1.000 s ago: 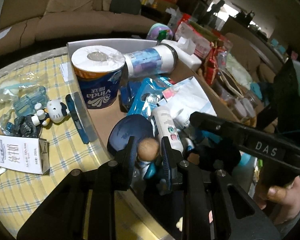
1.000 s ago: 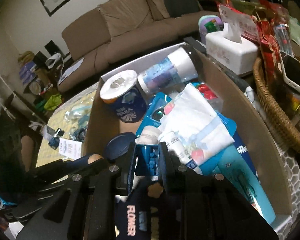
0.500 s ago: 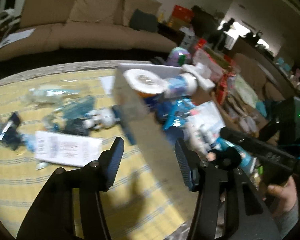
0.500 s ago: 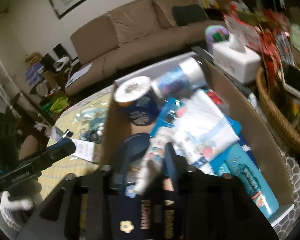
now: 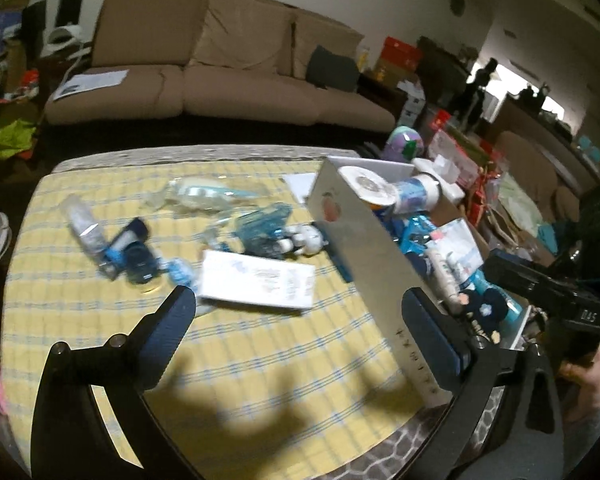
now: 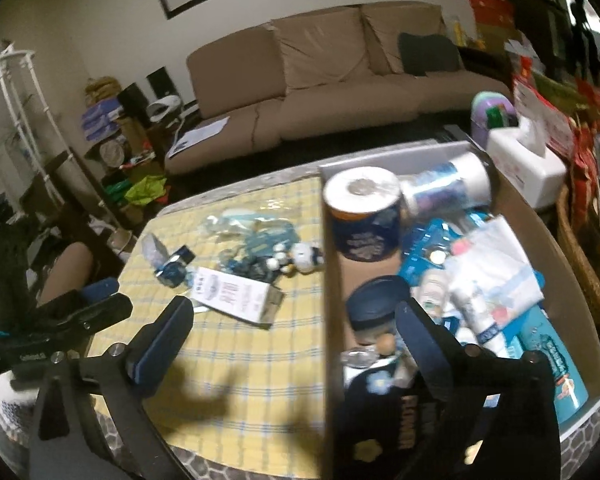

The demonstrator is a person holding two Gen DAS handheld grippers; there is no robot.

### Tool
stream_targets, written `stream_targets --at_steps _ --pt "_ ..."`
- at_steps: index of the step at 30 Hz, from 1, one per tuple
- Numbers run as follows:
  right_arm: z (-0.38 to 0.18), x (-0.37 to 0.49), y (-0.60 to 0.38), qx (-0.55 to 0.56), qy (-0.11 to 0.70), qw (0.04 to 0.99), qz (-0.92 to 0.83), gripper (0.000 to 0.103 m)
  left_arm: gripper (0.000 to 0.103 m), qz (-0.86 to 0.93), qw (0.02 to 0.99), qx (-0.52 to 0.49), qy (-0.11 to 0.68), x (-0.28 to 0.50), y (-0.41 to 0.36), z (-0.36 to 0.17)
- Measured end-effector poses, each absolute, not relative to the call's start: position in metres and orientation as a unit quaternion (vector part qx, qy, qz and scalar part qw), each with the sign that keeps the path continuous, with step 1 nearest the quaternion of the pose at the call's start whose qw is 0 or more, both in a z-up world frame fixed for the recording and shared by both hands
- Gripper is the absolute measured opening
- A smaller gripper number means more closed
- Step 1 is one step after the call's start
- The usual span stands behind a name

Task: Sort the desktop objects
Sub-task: 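Withdraw both tools from the box back over the table, then move the right tool to the white milk carton and grasp it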

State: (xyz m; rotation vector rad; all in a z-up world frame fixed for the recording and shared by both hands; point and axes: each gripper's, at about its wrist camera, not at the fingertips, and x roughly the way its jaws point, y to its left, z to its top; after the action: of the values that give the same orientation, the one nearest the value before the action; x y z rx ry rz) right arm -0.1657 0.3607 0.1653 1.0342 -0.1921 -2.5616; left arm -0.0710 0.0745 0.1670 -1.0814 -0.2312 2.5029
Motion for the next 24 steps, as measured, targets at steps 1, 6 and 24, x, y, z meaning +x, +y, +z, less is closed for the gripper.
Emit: stream_targets --at_steps 1,6,24 --pt "0.166 -0.164 0.352 0.367 -0.061 0.191 -0.908 0.103 0.103 0.896 0.194 -0.390 -0.084 -0.068 0.065 0.166" --pt "0.158 -0.158 0.310 0.372 -0.017 0.217 -0.902 0.103 0.103 0.893 0.177 -0.404 -0.091 -0.052 0.023 0.148" --pt "0.051 -0.212 0.218 0.434 0.092 0.213 -0.871 0.103 0.103 0.864 0.165 -0.458 -0.127 -0.053 -0.050 0.054"
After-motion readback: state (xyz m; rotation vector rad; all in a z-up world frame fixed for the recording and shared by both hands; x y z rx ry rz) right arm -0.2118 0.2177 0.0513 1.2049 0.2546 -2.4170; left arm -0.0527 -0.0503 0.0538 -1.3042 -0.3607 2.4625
